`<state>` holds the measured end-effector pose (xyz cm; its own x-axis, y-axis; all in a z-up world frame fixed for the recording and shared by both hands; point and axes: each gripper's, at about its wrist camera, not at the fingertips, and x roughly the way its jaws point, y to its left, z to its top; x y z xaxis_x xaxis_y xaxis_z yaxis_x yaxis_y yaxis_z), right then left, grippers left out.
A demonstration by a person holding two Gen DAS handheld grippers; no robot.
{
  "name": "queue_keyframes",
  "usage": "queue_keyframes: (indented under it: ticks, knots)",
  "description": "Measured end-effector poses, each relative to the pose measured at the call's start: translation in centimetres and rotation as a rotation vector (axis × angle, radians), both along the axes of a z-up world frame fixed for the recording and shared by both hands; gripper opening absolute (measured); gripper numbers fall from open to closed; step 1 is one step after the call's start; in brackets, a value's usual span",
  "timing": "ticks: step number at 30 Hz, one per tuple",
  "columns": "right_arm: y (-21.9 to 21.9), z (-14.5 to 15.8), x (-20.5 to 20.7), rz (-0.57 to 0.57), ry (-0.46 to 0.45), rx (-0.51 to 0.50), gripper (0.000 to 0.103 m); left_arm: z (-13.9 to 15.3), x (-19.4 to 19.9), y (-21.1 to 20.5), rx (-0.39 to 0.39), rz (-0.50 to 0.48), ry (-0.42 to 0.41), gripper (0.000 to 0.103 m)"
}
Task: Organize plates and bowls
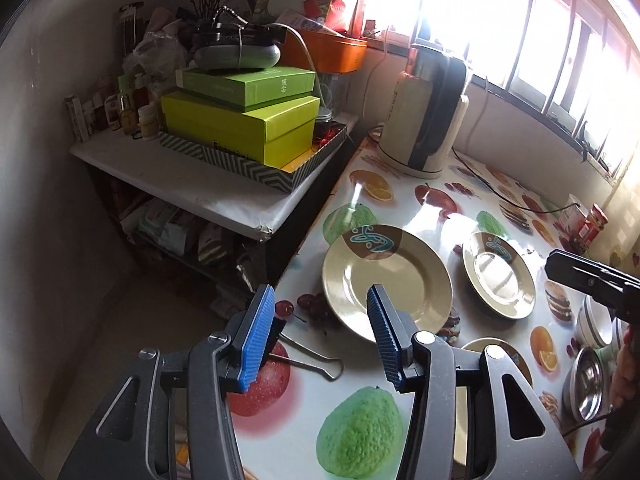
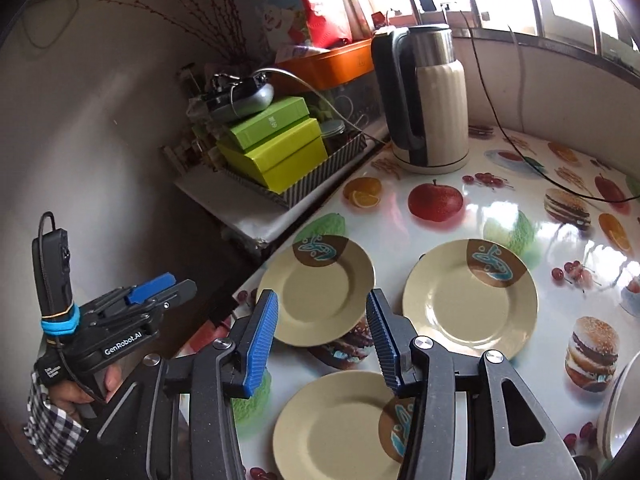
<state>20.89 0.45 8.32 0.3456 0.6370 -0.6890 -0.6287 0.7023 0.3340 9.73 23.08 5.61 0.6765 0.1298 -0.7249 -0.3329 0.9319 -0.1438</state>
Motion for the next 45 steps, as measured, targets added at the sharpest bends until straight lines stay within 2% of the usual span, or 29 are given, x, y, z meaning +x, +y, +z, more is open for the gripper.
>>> queue_keyframes:
  ticks: [2, 6, 8, 9, 11, 13, 16, 29, 33, 37, 39, 45]
  knots:
    - [1.1, -0.9, 0.9, 0.023, 0.016, -0.023, 0.046, -0.6, 0.5, 0.5, 0.001, 0.002, 0.008, 0.049]
    - [2.0, -3.3, 2.7, -0.011, 0.067, -0.044, 0.046, -2.2, 1.7, 1.0, -0.031, -0.009, 0.046, 0.049]
    - [2.7, -4.6, 3.4, -0.019, 0.062, -0.087, 0.042, -2.9, 2.3, 1.0, -0.036, -0.022, 0.056, 0.049]
    - [3.0, -5.3, 3.7, -0.017, 0.069, -0.094, 0.037, -3.2, 2.6, 1.1, -0.043, -0.028, 0.059, 0.049]
    - [3.4, -6.4, 4.3, -0.015, 0.085, -0.101, 0.032, -3.9, 3.2, 1.3, -0.069, -0.035, 0.068, 0.040]
    - [3.9, -7.1, 4.7, -0.009, 0.085, -0.115, 0.026, -4.5, 3.8, 1.6, -0.099, -0.036, 0.080, 0.038]
    - [4.4, -8.0, 5.5, -0.008, 0.103, -0.120, 0.025, -5.4, 4.6, 2.0, -0.123, -0.040, 0.088, 0.037]
    - [5.0, -9.9, 7.5, -0.032, 0.155, -0.114, 0.025, -7.5, 6.9, 3.3, -0.198, -0.019, 0.121, 0.035]
    - [5.2, -10.4, 7.6, -0.021, 0.177, -0.107, 0.022, -7.6, 7.2, 3.1, -0.208, -0.024, 0.118, 0.035]
    - [5.2, -10.5, 7.8, -0.028, 0.187, -0.095, 0.022, -8.3, 7.6, 3.3, -0.260, -0.035, 0.134, 0.022]
    - [5.2, -10.7, 7.9, -0.029, 0.198, -0.092, 0.021, -8.5, 7.6, 3.6, -0.285, -0.032, 0.131, 0.021]
    - [5.0, -11.0, 8.1, -0.039, 0.211, -0.085, 0.015, -8.5, 7.6, 3.5, -0.280, -0.039, 0.124, 0.018]
